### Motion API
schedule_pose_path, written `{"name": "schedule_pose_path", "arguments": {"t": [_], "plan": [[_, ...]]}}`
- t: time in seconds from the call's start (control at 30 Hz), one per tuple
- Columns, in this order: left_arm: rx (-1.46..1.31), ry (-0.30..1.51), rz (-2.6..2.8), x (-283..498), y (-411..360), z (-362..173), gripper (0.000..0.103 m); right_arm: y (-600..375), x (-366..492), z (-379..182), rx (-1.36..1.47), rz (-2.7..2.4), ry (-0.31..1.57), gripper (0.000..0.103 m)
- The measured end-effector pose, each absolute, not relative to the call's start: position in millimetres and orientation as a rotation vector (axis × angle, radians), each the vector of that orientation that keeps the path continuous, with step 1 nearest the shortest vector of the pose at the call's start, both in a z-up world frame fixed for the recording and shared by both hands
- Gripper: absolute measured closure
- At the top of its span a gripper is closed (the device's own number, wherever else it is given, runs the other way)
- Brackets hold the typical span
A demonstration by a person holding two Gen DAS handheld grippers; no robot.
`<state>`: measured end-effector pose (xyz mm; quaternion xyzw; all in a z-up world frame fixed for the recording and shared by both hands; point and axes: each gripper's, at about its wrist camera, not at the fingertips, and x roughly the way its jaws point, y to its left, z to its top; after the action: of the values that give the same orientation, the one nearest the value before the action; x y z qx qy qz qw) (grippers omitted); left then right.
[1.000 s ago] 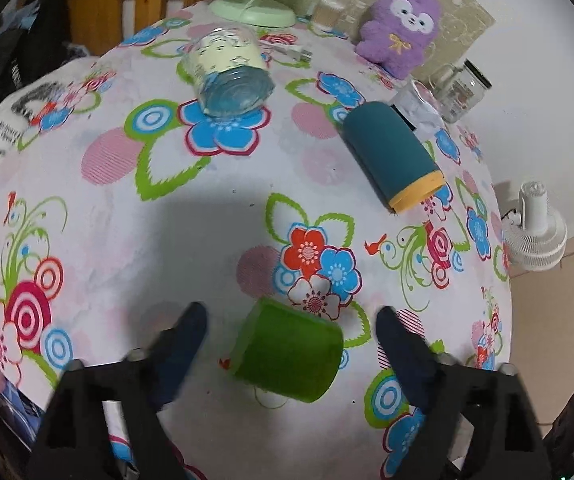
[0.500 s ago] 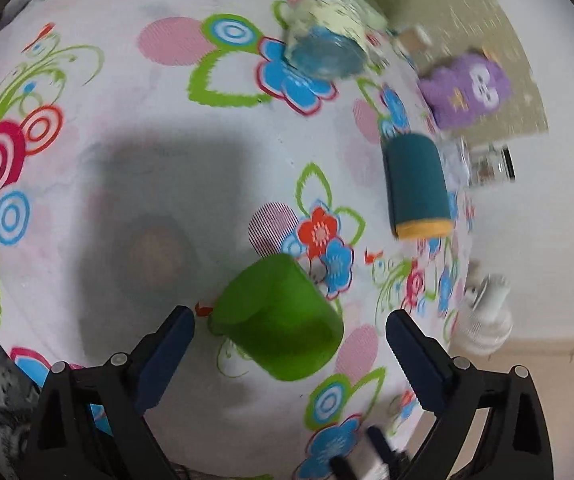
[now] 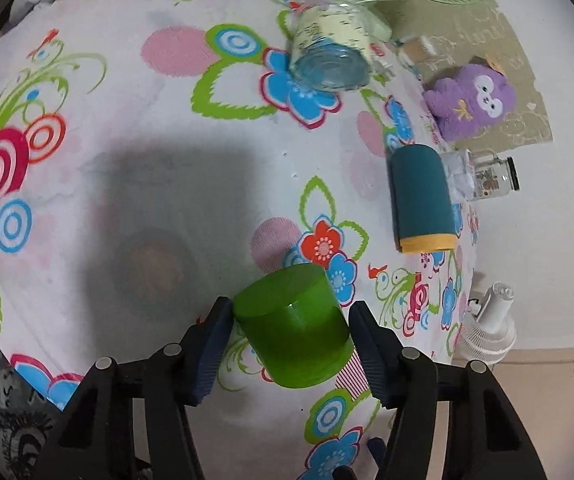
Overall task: Flip cup upside down
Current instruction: 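Lift the green cup with the left gripper and rotate it over, then lower the green cup rim-down onto the tablecloth with the left gripper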
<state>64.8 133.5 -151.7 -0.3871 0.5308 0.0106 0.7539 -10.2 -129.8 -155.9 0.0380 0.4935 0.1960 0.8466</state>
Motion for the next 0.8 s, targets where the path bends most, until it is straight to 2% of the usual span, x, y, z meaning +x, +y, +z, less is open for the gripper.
{"name": "schedule_pose_path", "arguments": {"t": [0.47, 0.8], "plan": [[-0.521, 0.988, 0.002, 57.3, 114.5, -112.9, 0.044, -120.7, -11.1, -150.8, 0.089, 0.414, 1.022, 0.026], [-0.259, 0.829, 0.080, 47.4, 105.4, -107.6, 0.046, -97.6, -9.2, -133.9, 0.087, 0.400, 0.910, 0.026]]}}
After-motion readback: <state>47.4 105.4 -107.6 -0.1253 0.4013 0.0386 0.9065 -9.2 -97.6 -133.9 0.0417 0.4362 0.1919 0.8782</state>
